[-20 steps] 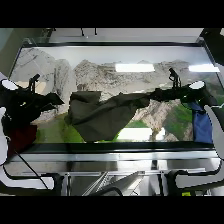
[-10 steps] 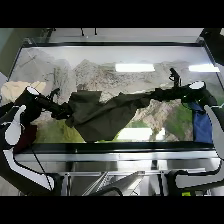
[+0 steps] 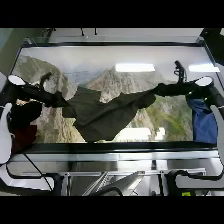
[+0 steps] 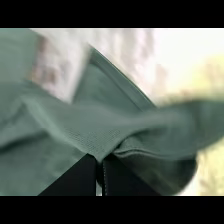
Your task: Fold the shirts.
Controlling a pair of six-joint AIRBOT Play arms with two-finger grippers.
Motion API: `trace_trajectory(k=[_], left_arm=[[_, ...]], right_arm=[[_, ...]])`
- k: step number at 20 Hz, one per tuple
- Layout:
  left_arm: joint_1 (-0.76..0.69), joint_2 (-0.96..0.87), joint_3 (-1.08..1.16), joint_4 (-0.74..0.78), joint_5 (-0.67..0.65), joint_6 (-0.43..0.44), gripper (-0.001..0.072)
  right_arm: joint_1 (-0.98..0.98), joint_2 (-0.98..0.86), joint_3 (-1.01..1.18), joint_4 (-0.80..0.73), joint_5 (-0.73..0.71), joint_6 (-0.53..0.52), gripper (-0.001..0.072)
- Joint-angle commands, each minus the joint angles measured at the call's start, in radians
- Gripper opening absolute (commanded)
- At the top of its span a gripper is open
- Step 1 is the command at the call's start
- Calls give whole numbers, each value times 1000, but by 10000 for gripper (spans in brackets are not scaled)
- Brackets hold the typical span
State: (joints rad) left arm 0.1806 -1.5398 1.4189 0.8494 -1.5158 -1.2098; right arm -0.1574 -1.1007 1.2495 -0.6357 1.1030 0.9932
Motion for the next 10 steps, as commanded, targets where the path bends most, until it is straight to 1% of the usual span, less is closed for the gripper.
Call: trace_trajectory(k=[1,6,8,10], left_arm=[[1,190,177,-66,-30,-16,13],[16,481,533,-63,8,-30,13],[66,577,670,-49,34,-29,13],[126,665,742,14,79,-29,13]], right_arm=[[-21,138,137,4,45,-2,22],[-22,376,397,-1,64,-12,22],[-22,459,470,-12,56,-33,22],[-22,526,528,-56,32,-45,22]])
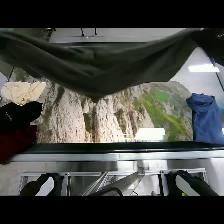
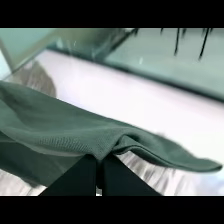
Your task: Fold the shirts.
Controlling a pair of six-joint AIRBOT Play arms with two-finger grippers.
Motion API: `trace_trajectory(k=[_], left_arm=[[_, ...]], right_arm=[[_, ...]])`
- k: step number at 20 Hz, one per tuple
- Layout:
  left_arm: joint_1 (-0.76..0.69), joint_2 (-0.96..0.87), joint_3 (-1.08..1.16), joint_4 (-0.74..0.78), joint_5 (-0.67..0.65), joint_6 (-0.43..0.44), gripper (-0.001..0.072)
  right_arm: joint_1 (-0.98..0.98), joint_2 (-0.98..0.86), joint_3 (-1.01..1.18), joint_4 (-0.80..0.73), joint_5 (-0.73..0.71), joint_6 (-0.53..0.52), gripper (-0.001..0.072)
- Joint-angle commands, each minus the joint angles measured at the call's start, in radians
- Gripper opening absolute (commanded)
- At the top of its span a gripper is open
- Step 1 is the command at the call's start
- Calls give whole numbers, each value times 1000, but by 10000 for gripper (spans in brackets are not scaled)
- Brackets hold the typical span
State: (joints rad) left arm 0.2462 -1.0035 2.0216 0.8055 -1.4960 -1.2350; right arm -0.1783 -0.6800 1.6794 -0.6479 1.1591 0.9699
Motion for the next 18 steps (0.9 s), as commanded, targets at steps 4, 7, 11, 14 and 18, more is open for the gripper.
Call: trace_trajectory(k=[4,7,11,14,18], left_arm=[[88,257,-6,157,129,23,13],[14,222,-172,163,126,68,13],[-150,-34,-304,170,156,136,13],[-238,-343,-299,216,188,145,13],[-300,-804,-108,313,111,107,16]], right_arm=[[-1,140,147,-159,-69,-40,22],[-1,21,137,-154,30,-39,21],[0,-237,11,-101,138,-41,22],[0,-418,-125,-135,44,-51,22],[0,-682,-179,-119,-86,-50,24]])
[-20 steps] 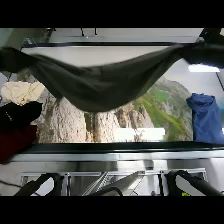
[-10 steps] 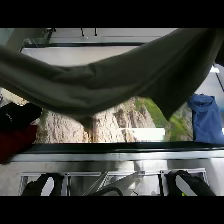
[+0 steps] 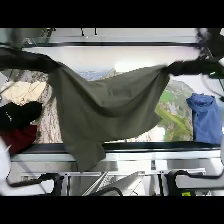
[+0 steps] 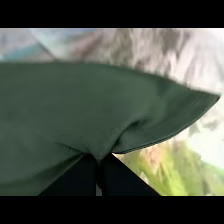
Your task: Fold the shirts.
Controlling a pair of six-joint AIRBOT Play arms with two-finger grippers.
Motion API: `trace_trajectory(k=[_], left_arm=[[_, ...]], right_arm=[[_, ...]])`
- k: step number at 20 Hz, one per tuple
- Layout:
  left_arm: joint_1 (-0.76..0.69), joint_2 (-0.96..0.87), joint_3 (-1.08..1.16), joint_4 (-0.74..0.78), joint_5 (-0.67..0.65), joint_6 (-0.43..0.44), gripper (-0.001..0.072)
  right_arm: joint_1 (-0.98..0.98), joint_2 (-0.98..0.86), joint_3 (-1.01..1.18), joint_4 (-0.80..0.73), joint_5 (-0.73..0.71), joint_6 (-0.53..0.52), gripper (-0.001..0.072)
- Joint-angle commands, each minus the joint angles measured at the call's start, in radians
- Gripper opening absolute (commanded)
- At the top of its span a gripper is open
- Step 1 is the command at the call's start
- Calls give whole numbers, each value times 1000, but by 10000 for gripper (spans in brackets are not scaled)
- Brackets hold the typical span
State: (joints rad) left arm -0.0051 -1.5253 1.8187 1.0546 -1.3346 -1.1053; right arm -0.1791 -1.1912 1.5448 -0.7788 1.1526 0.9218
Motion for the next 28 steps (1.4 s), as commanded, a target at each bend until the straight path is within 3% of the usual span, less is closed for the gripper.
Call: trace_trajectory(k=[1,2,4,6,7,8,9,13,16,21,25,28], left_arm=[[-53,-371,158,82,-93,-72,17],[-52,-448,227,109,-146,-135,18],[-30,-512,286,139,-192,-195,17],[8,-493,286,135,-195,-208,19],[36,-465,274,121,-203,-217,62],[64,-423,235,120,-203,-248,427],[88,-378,188,122,-207,-279,709],[174,-193,-79,122,-296,-287,707],[220,-24,-426,123,-255,-261,707],[259,136,-882,108,-51,-202,706],[259,135,-1000,-91,49,-71,706],[259,135,-1040,-113,109,-46,706]], right_arm=[[1,-231,-45,37,-104,-1,31],[0,-283,-45,69,-125,-1,34],[0,-334,-45,111,-163,-2,245],[-6,-323,-44,109,-177,-3,256],[-14,-306,-44,104,-175,-3,257],[-31,-280,-44,95,-156,-3,256],[-56,-248,-45,90,-120,-2,256],[-194,-154,-51,7,106,10,256],[-304,-142,-85,-58,220,28,257],[-444,-142,-220,-56,232,16,256],[-456,-142,-259,-57,225,-12,256],[-455,-143,-259,-56,225,-15,256]])
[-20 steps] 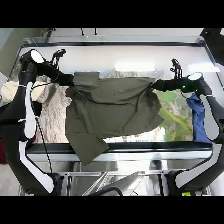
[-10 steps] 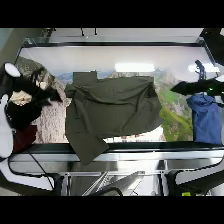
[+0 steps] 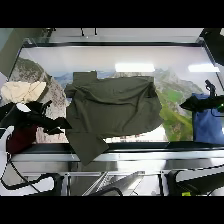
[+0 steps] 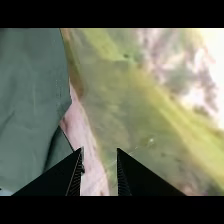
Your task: Fold the shirts.
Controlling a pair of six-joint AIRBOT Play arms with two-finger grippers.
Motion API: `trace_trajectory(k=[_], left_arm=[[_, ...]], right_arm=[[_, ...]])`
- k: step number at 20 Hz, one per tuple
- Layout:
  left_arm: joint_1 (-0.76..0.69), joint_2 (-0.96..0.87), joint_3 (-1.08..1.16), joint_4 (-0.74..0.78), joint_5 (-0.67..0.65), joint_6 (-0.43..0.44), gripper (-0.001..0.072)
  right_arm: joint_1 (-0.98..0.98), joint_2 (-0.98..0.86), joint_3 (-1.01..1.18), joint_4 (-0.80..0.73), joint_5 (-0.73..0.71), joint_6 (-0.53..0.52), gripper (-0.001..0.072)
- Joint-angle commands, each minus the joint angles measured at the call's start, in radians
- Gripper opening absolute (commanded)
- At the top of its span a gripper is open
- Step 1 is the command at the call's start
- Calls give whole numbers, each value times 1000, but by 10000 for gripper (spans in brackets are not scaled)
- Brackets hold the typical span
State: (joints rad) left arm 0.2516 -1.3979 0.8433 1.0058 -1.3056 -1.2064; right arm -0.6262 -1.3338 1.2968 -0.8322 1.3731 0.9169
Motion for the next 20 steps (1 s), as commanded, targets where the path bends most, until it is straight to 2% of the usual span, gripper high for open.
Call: trace_trajectory(k=[1,4,8,11,15,20], left_arm=[[3,7,-74,-64,105,58,706],[3,-32,-49,-63,95,58,706],[3,-98,90,-62,-103,58,705],[3,-98,187,-16,-194,46,706],[5,-98,222,94,-171,0,706],[5,-105,106,98,-10,1,706]], right_arm=[[-8,-1,-12,-2,5,-13,256],[-8,0,-12,-2,6,-12,256],[-8,0,-12,-3,29,-13,256],[-8,0,-12,-3,27,-13,256],[-8,0,-12,-3,27,-12,256],[-8,0,-12,-3,27,-12,255]])
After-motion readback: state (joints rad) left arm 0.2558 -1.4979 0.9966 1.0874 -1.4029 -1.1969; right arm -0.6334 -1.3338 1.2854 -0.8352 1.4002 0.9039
